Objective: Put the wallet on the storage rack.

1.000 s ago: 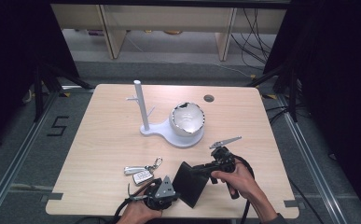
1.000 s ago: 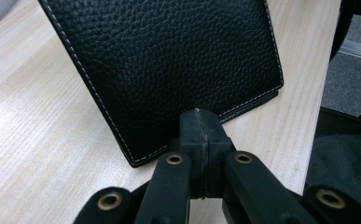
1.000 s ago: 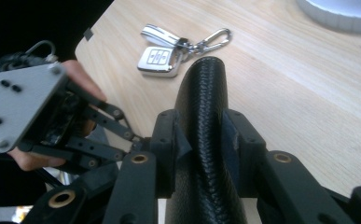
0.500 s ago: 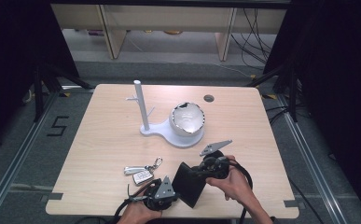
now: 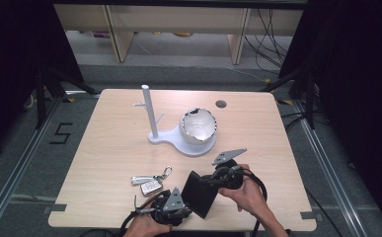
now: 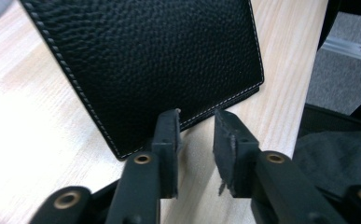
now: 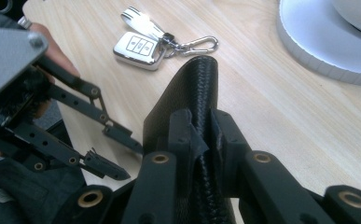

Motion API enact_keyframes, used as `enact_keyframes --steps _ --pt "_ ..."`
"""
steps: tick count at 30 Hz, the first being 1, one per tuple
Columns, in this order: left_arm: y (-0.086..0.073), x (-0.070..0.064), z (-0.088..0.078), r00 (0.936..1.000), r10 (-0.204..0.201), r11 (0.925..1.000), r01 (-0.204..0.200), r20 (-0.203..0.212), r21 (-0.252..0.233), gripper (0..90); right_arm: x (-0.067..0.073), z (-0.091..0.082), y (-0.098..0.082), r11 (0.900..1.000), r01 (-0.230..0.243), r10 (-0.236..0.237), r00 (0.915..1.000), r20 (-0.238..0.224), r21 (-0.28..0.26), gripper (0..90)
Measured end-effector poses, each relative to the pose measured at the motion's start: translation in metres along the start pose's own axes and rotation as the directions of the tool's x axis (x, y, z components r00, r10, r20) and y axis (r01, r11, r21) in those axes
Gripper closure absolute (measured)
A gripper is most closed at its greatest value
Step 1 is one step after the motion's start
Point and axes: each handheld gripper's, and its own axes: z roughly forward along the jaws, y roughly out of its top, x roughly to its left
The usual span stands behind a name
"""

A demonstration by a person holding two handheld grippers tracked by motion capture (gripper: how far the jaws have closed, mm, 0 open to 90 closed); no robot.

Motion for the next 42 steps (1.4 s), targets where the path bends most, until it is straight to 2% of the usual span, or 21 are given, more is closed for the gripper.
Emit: enact_keyframes --steps 4,5,6,11,17,19,24,26,27,28,29,30,32,33,34,35,36,37,38,40,42 --pt "0.002 0.002 -0.013 0.9996 -0.029 0.9987 0.028 -0.002 -0.043 64.8 0.001 -0.005 0.001 0.999 -0.026 0.025 0.9995 -0.018 -0.023 80.4" --pt "0.002 0.004 -0.018 0.9997 -0.024 0.9989 0.024 -0.007 -0.041 63.9 -0.001 -0.007 0.002 0.999 -0.004 0.004 0.9998 -0.017 -0.032 80.4" --pt "0.002 0.003 -0.021 0.9989 -0.047 0.9967 0.047 -0.004 -0.067 63.0 -0.002 -0.01 0.003 1.0 -0.011 0.011 0.9999 -0.007 -0.028 80.4" --pt "0.001 0.005 -0.037 0.998 -0.063 0.9931 0.061 -0.013 -0.1 60.9 -0.006 -0.019 0.005 0.998 -0.017 0.017 0.9998 -0.006 -0.057 80.6" --pt "-0.006 0.008 -0.051 0.9975 -0.067 0.9931 0.065 -0.023 -0.098 59.7 -0.011 -0.029 0.008 0.996 -0.03 0.031 0.9995 0.005 -0.086 80.7" --pt "-0.01 0.009 -0.056 0.9974 -0.062 0.9937 0.058 -0.037 -0.095 59.6 -0.016 -0.032 0.011 0.995 -0.009 0.009 1.0 -0.003 -0.104 80.7" --pt "-0.021 0.013 -0.068 0.9945 -0.084 0.9915 0.077 -0.062 -0.104 57.6 -0.022 -0.038 0.02 0.995 -0.046 0.045 0.999 -0.007 -0.093 80.7" --pt "-0.026 0.018 -0.075 0.9948 -0.069 0.9954 0.064 -0.074 -0.071 57.3 -0.027 -0.04 0.025 0.994 -0.047 0.047 0.9989 -0.004 -0.096 80.7" --pt "-0.029 0.018 -0.076 0.9929 -0.092 0.9916 0.085 -0.075 -0.097 57.1 -0.029 -0.041 0.026 0.994 -0.052 0.052 0.9987 -0.003 -0.101 80.7" --pt "-0.031 0.019 -0.079 0.9921 -0.099 0.9916 0.092 -0.076 -0.091 56.8 -0.031 -0.043 0.029 0.993 -0.064 0.064 0.9979 -0.008 -0.095 80.7" --pt "-0.035 0.019 -0.08 0.9874 -0.131 0.9862 0.121 -0.088 -0.113 56.4 -0.037 -0.043 0.031 0.993 -0.05 0.048 0.9987 -0.014 -0.104 80.7" --pt "-0.037 0.022 -0.084 0.9876 -0.118 0.99 0.109 -0.103 -0.09 55.7 -0.038 -0.045 0.033 0.993 -0.067 0.066 0.9977 -0.015 -0.1 80.7" --pt "-0.043 0.024 -0.088 0.9831 -0.148 0.985 0.137 -0.107 -0.105 54.4 -0.045 -0.048 0.037 0.993 -0.061 0.062 0.9981 0.006 -0.103 80.7" --pt "-0.046 0.024 -0.09 0.9796 -0.169 0.9814 0.157 -0.11 -0.111 53.5 -0.046 -0.049 0.039 0.991 -0.083 0.083 0.9965 0.002 -0.103 80.7" --pt "-0.048 0.027 -0.092 0.9815 -0.151 0.9854 0.14 -0.117 -0.097 52.3 -0.049 -0.051 0.041 0.991 -0.083 0.084 0.9965 0.002 -0.104 80.7" --pt "-0.05 0.026 -0.092 0.9756 -0.184 0.9788 0.172 -0.119 -0.112 51.1 -0.052 -0.052 0.043 0.991 -0.073 0.074 0.9972 0.012 -0.11 80.7" --pt "-0.053 0.027 -0.093 0.974 -0.189 0.9788 0.177 -0.125 -0.104 50.1 -0.055 -0.053 0.045 0.991 -0.074 0.076 0.997 0.013 -0.116 80.6" --pt "-0.055 0.029 -0.095 0.9766 -0.171 0.9833 0.161 -0.13 -0.083 49.0 -0.057 -0.054 0.047 0.99 -0.074 0.075 0.9972 0.007 -0.118 80.6" --pt "-0.057 0.029 -0.095 0.974 -0.188 0.9799 0.177 -0.126 -0.092 47.8 -0.059 -0.056 0.049 0.99 -0.077 0.078 0.9969 0.008 -0.121 80.6" --pt "-0.061 0.033 -0.096 0.9738 -0.182 0.9825 0.175 -0.136 -0.064 46.3 -0.061 -0.06 0.053 0.988 -0.096 0.097 0.9952 0.008 -0.122 80.7" --pt "-0.064 0.034 -0.097 0.9687 -0.201 0.9791 0.193 -0.146 -0.063 44.4 -0.066 -0.064 0.057 0.987 -0.091 0.095 0.9954 0.018 -0.135 80.6"
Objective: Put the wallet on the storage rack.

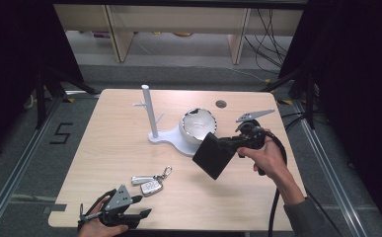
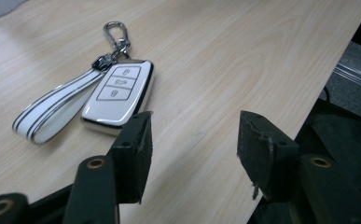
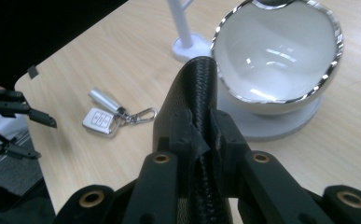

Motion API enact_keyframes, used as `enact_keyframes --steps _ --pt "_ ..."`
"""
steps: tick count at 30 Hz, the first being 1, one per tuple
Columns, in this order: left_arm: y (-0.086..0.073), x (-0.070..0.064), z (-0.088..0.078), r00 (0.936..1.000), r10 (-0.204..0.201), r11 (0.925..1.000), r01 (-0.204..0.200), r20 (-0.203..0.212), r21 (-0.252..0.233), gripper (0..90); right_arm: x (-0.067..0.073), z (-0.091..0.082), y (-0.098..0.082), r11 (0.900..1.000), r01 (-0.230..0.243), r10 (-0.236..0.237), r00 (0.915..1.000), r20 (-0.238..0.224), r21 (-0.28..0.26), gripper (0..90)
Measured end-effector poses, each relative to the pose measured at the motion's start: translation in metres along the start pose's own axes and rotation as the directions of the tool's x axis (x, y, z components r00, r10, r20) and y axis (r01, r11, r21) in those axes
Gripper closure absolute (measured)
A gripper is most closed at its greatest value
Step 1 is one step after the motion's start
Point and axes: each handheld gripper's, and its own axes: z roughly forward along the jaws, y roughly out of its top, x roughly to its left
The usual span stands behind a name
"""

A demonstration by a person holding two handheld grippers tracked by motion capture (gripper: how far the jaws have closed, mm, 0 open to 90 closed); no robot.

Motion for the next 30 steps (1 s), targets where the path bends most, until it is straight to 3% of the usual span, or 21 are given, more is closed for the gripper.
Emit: enact_keyframes --steps 5,6,8,13,15,19,21,22,30 --pt "-0.002 0.004 -0.004 0.9991 -0.041 0.9992 0.041 -0.014 -0.005 41.6 -0.007 -0.007 0.01 0.999 -0.037 0.037 0.9993 0.006 -0.018 80.7" --pt "-0.003 0.006 -0.005 0.9991 -0.041 0.9992 0.041 -0.016 -0.003 41.6 -0.011 -0.007 0.012 1.0 -0.001 0.002 1.0 0.007 -0.026 80.6" --pt "-0.004 0.008 -0.007 0.9993 -0.03 0.9995 0.03 -0.023 0.009 41.5 -0.012 -0.01 0.015 0.999 -0.038 0.038 0.9993 0.007 -0.029 80.7" --pt "-0.007 0.009 -0.006 0.9993 -0.036 0.9993 0.036 -0.013 0.011 41.6 -0.021 -0.016 0.026 0.998 -0.038 0.039 0.9989 0.025 -0.049 80.7" --pt "-0.007 0.009 -0.005 0.9994 -0.032 0.9994 0.032 -0.012 0.016 41.8 -0.023 -0.017 0.03 0.997 -0.061 0.061 0.9981 0.01 -0.053 80.7" --pt "-0.007 0.011 -0.007 0.9996 -0.019 0.9995 0.019 -0.019 0.024 41.8 -0.031 -0.019 0.039 0.995 -0.072 0.075 0.9963 0.042 -0.068 80.8" --pt "-0.008 0.012 -0.007 0.999 -0.039 0.9991 0.04 -0.02 0.017 41.8 -0.034 -0.019 0.043 0.992 -0.102 0.106 0.9932 0.049 -0.071 80.8" --pt "-0.008 0.013 -0.006 0.9991 -0.042 0.9991 0.042 -0.008 0.0 42.0 -0.038 -0.019 0.045 0.992 -0.094 0.098 0.9937 0.053 -0.079 80.8" --pt "-0.011 0.018 -0.009 0.9992 -0.035 0.9992 0.035 -0.021 0.016 42.3 -0.059 -0.012 0.059 0.986 -0.141 0.149 0.9837 0.1 -0.086 80.8"
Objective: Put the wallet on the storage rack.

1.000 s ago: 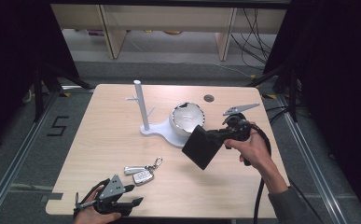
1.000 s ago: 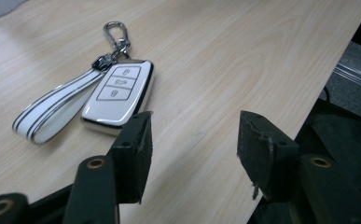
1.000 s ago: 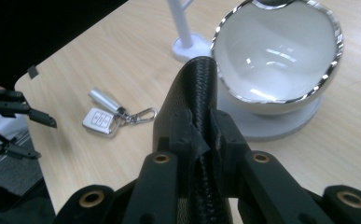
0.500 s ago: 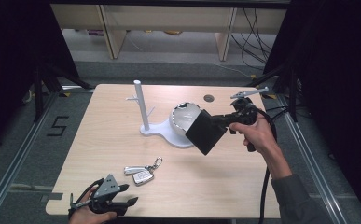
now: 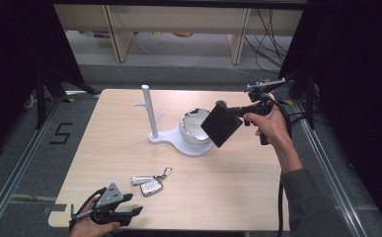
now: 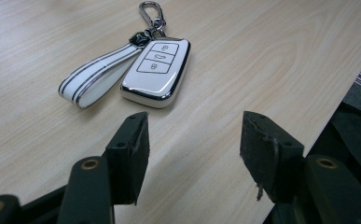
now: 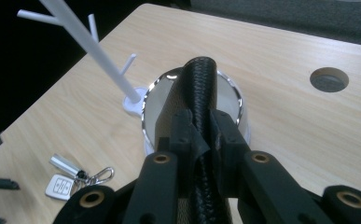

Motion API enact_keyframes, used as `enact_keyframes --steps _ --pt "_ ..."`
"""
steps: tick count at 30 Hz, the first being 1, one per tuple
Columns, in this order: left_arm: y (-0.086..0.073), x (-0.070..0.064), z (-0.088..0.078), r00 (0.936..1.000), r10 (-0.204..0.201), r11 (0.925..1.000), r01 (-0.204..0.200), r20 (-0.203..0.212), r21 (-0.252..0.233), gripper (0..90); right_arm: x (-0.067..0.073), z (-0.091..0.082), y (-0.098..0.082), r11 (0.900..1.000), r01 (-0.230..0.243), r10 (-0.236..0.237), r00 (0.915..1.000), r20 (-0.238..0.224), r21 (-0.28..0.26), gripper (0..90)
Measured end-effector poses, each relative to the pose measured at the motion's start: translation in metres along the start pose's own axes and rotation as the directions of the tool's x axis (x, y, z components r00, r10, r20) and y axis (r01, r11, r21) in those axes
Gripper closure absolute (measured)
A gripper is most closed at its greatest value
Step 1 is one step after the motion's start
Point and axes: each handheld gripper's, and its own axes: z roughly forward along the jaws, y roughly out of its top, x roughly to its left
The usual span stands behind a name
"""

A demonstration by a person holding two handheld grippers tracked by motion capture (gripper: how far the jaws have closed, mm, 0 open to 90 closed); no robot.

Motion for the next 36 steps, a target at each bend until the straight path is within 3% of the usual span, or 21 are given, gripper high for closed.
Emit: enact_keyframes --steps 6,7,10,11,14,17,19,21,22,23,24,29,36 --pt "0.0 -0.002 0.001 0.9999 -0.004 1.0 0.003 0.011 0.003 42.9 -0.006 0.012 0.011 0.999 -0.054 0.054 0.9983 0.023 0.002 80.8" --pt "0.0 -0.001 0.001 0.9999 0.001 1.0 -0.001 0.01 0.008 42.9 -0.009 0.015 0.013 0.999 -0.032 0.032 0.9991 0.029 -0.008 80.8" --pt "-0.001 -0.001 0.002 0.9998 -0.02 0.9998 0.02 0.002 -0.006 42.1 -0.011 0.023 0.016 0.998 -0.068 0.068 0.9965 0.049 0.007 80.8" --pt "0.0 -0.002 0.001 0.9997 -0.02 0.9998 0.02 0.01 -0.008 41.8 -0.013 0.027 0.016 0.999 -0.051 0.052 0.9969 0.06 -0.01 80.8" --pt "0.0 -0.002 0.0 0.9998 -0.016 0.9999 0.016 0.009 -0.003 41.2 -0.015 0.035 0.019 0.997 -0.083 0.083 0.9949 0.058 0.006 80.8" --pt "0.0 -0.002 0.001 0.9998 -0.012 0.9999 0.012 0.013 -0.005 40.4 -0.02 0.044 0.021 0.995 -0.095 0.096 0.9936 0.06 -0.014 80.8" --pt "-0.001 -0.002 0.002 0.9998 -0.014 0.9999 0.014 0.016 -0.001 40.3 -0.023 0.047 0.023 0.995 -0.099 0.099 0.9916 0.083 -0.008 80.8" --pt "0.0 -0.002 0.002 0.9998 -0.001 1.0 0.001 0.019 0.002 40.2 -0.022 0.05 0.024 0.988 -0.153 0.152 0.9853 0.078 0.006 80.8" --pt "0.0 -0.003 0.001 0.9998 -0.01 1.0 0.01 0.015 0.001 40.2 -0.025 0.052 0.025 0.993 -0.12 0.12 0.9894 0.081 -0.012 80.8" --pt "0.0 -0.003 0.001 0.9998 -0.009 1.0 0.008 0.016 0.004 40.1 -0.023 0.053 0.026 0.987 -0.162 0.162 0.9841 0.073 -0.007 80.8" --pt "0.0 -0.003 0.001 0.9998 -0.012 0.9999 0.012 0.015 0.001 40.1 -0.026 0.056 0.026 0.991 -0.13 0.131 0.9884 0.077 -0.014 80.8" --pt "0.0 -0.002 0.001 0.9999 0.0 1.0 0.0 0.015 0.006 39.4 -0.026 0.065 0.025 0.988 -0.152 0.152 0.9838 0.095 -0.004 80.8" --pt "-0.001 -0.002 0.003 0.9998 -0.013 0.9999 0.013 0.016 0.003 39.1 -0.023 0.075 0.023 0.988 -0.155 0.154 0.9841 0.087 -0.002 80.7"
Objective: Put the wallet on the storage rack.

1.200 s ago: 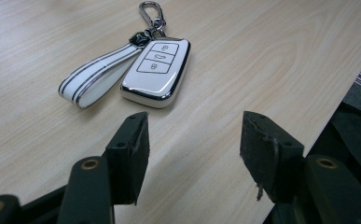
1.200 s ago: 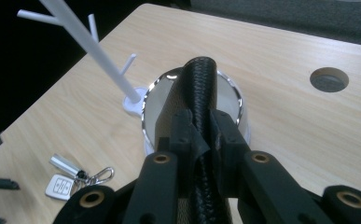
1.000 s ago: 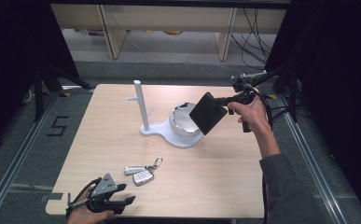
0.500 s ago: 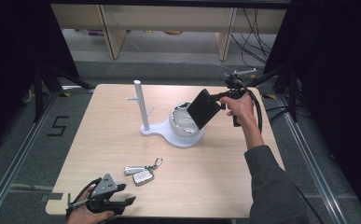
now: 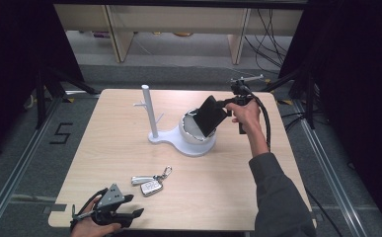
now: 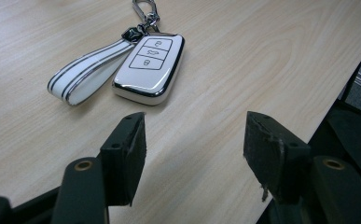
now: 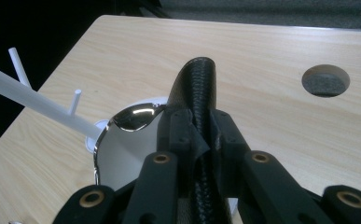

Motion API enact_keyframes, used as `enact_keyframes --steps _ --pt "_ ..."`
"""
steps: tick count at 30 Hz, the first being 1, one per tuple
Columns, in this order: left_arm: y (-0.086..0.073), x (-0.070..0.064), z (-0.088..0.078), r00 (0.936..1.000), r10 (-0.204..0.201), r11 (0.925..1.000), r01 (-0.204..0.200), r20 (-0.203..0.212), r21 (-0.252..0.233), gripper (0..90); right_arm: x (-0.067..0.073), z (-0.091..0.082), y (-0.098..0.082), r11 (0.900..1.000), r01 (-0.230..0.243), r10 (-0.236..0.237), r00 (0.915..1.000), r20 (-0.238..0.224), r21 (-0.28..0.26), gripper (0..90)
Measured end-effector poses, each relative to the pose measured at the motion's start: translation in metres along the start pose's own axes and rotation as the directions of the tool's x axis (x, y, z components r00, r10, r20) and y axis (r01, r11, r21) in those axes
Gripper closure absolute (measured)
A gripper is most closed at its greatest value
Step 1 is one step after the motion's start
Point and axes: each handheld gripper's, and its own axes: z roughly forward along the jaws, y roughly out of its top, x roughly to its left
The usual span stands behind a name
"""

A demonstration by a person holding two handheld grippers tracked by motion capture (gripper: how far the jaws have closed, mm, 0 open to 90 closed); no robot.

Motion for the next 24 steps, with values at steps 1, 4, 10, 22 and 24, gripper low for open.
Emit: enact_keyframes --steps 1,4,10,22,24 --pt "0.0 0.0 0.0 1.0 0.008 1.0 -0.008 0.003 0.006 39.1 0.001 0.002 -0.001 1.0 0.008 -0.008 1.0 0.003 -0.003 80.7" --pt "0.0 0.0 0.0 1.0 0.007 1.0 -0.007 0.003 0.004 39.1 0.001 0.004 -0.001 1.0 0.018 -0.018 0.9998 0.002 -0.001 80.7" --pt "0.0 -0.001 0.001 1.0 0.005 1.0 -0.005 0.007 0.008 39.1 0.002 0.009 -0.006 1.0 -0.002 0.002 1.0 0.002 0.011 80.6" --pt "-0.001 -0.002 0.004 0.9998 0.015 0.9998 -0.015 0.014 0.01 39.1 0.005 0.022 -0.018 0.999 0.011 -0.01 0.9999 -0.006 0.03 78.9" --pt "-0.001 -0.002 0.003 0.9997 0.022 0.9997 -0.023 0.013 0.012 39.1 0.006 0.021 -0.018 1.0 0.001 -0.001 1.0 -0.005 0.028 76.6"
